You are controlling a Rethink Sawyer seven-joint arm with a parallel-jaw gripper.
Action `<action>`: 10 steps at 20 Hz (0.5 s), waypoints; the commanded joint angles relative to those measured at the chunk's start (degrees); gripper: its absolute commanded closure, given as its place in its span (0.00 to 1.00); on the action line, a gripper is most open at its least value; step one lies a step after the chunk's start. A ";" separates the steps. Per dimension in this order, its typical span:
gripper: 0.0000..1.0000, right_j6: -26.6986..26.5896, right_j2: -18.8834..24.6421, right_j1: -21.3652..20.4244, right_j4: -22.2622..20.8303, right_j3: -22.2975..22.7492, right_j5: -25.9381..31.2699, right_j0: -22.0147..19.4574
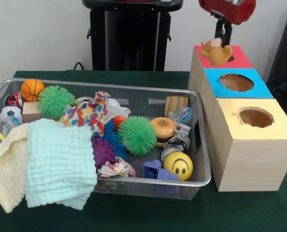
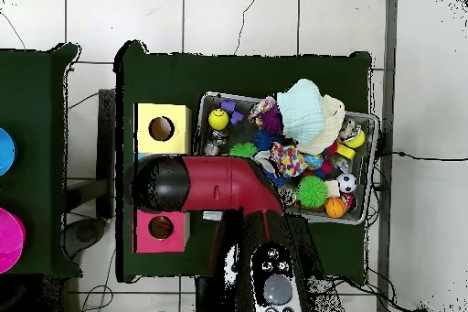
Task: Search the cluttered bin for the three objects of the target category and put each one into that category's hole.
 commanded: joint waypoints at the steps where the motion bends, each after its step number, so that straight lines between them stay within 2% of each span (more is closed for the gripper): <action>1: 1.00 3.33 1.72 -2.01 3.52 8.06 6.16 2.11; 5: 1.00 6.25 -0.40 -3.57 3.72 11.20 4.25 5.37; 10: 1.00 7.37 -1.55 -2.75 4.34 15.59 -0.32 7.59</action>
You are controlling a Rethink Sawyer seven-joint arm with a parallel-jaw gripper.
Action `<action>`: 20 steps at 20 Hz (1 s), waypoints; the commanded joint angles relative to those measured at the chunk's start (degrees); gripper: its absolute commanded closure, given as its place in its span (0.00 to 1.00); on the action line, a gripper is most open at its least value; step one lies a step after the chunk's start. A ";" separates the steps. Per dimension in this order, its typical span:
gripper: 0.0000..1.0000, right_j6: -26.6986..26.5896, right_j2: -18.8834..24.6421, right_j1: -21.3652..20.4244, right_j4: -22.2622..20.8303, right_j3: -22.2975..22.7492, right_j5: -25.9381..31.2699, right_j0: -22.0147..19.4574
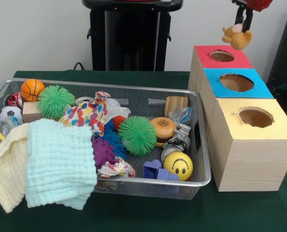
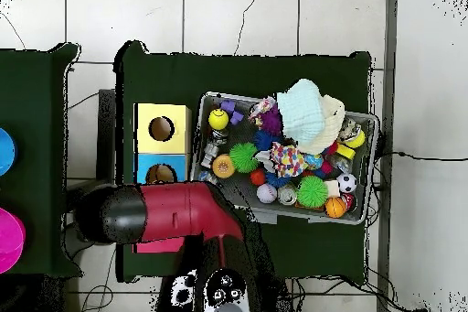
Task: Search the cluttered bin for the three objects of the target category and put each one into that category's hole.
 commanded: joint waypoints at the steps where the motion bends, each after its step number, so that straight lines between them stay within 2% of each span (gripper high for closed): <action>1: 1.00 7.36 -1.04 0.93 2.48 9.79 -1.12 1.37; 14: 1.00 9.26 -3.35 8.96 1.97 11.79 -11.96 5.46; 20: 1.00 9.27 -4.79 12.34 1.72 10.54 -14.65 6.82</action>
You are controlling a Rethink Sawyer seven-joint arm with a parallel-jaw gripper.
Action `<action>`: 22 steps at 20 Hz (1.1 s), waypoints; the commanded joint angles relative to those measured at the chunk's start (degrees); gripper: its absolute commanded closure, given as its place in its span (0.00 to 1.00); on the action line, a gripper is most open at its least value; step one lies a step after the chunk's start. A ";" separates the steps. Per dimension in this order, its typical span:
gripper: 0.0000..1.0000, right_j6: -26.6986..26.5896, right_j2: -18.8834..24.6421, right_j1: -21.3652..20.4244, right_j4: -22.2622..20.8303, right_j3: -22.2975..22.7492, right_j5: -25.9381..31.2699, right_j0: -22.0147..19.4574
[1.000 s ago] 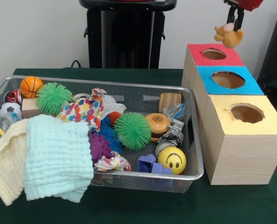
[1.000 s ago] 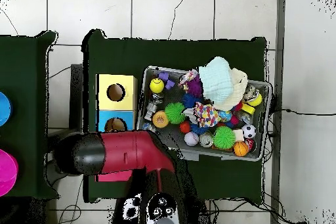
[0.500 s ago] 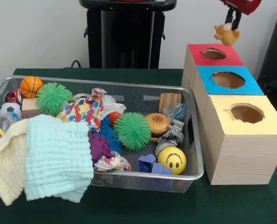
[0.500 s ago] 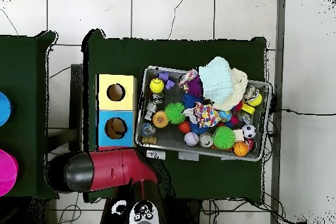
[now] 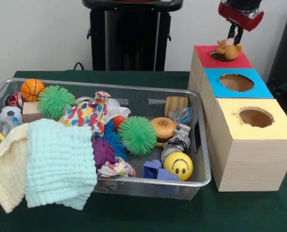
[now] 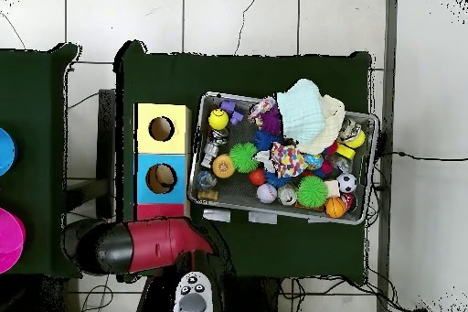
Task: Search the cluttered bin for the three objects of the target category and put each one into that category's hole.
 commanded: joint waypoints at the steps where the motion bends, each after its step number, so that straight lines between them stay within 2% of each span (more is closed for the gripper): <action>1: 1.00 9.24 -2.60 5.14 1.11 2.01 -4.19 0.75; 4: 1.00 8.91 -3.60 6.37 1.09 1.17 -4.62 1.12; 12: 1.00 7.33 -4.38 6.47 1.26 0.92 -3.87 1.14; 19: 1.00 5.46 -6.13 4.14 -0.64 -0.88 0.24 1.13; 22: 1.00 5.43 -6.80 4.24 -1.22 -0.98 -0.07 1.71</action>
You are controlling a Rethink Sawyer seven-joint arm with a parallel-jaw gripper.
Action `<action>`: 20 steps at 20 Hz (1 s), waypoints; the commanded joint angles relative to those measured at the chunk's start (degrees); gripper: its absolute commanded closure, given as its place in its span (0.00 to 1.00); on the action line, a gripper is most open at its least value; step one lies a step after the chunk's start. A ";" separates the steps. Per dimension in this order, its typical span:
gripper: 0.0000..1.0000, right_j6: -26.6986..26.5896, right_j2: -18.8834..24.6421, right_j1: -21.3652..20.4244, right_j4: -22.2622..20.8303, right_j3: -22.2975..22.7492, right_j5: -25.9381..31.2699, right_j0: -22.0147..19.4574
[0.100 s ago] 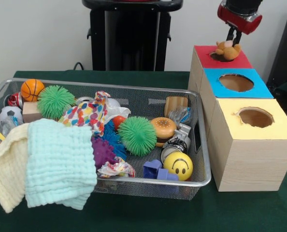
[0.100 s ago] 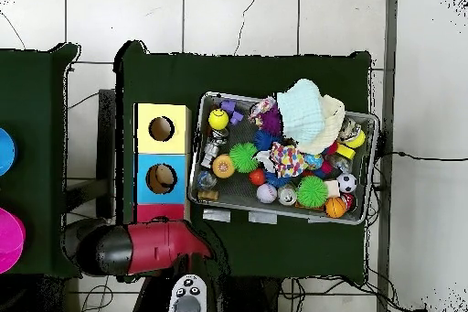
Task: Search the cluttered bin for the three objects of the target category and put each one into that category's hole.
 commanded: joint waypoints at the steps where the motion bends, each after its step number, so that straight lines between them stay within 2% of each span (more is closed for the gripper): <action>1: 1.00 5.29 -3.81 3.54 -2.67 -0.74 0.86 -0.61; 10: 1.00 3.52 -5.36 6.19 -3.87 -3.04 -0.71 -1.06; 11: 0.00 3.42 -5.77 6.33 -4.02 -3.21 -0.94 -0.80; 14: 0.00 3.15 -6.10 6.45 -4.81 -3.36 -2.20 -0.49; 20: 0.00 3.76 -5.57 6.86 -2.84 -3.05 -1.95 -0.88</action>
